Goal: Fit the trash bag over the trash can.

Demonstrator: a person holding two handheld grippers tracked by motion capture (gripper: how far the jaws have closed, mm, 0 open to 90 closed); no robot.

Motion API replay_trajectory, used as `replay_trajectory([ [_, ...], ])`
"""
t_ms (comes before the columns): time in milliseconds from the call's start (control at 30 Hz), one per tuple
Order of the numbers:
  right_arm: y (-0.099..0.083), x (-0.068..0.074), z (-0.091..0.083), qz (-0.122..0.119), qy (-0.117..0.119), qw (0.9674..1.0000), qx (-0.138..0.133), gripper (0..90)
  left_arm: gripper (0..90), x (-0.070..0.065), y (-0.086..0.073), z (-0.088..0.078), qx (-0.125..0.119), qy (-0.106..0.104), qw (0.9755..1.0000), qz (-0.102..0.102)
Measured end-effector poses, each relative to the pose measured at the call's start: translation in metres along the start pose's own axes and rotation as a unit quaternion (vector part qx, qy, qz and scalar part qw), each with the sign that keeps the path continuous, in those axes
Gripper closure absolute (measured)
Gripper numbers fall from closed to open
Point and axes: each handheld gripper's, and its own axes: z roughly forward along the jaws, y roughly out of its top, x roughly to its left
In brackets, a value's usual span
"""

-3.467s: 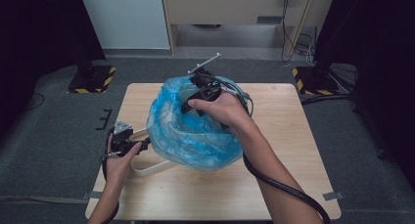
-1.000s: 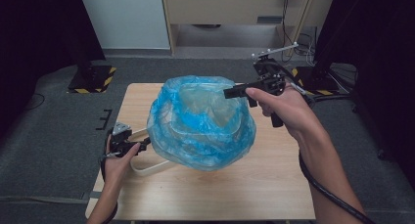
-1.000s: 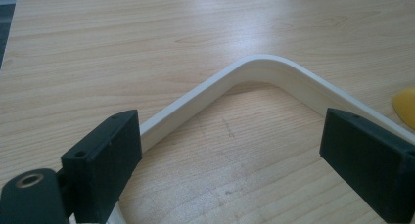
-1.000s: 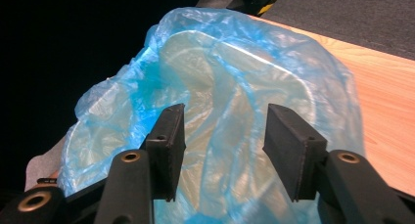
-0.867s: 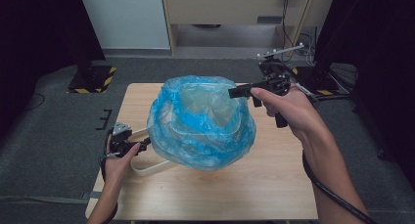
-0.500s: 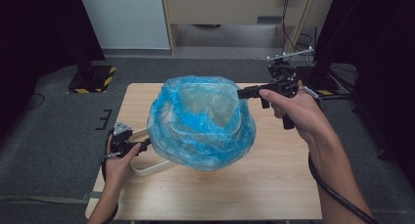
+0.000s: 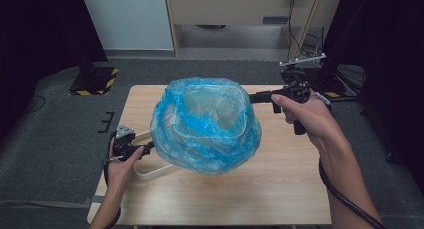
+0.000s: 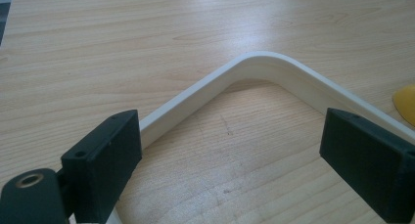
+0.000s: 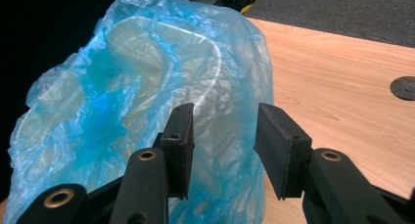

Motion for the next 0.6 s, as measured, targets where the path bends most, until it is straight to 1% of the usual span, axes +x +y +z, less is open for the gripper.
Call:
replay_trajectory([
  [233, -0.007, -0.011, -0.003, 0.008, -0.008, 0.9999, -0.001, 58.6, 7.9, 0.0, 0.0, 0.0, 0.0, 0.001, 1.0, 0.0],
  [333, -0.011, -0.017, -0.003, 0.015, -0.011, 0.9998, 0.0, 58.7, 7.9, 0.0, 0.0, 0.001, 0.001, 0.001, 1.0, 0.004],
  [600, -0.019, -0.03, 0.0, 0.025, -0.018, 0.9995, 0.002, 58.6, 7.9, 0.0, -0.001, 0.001, 0.002, 0.001, 1.0, 0.002],
])
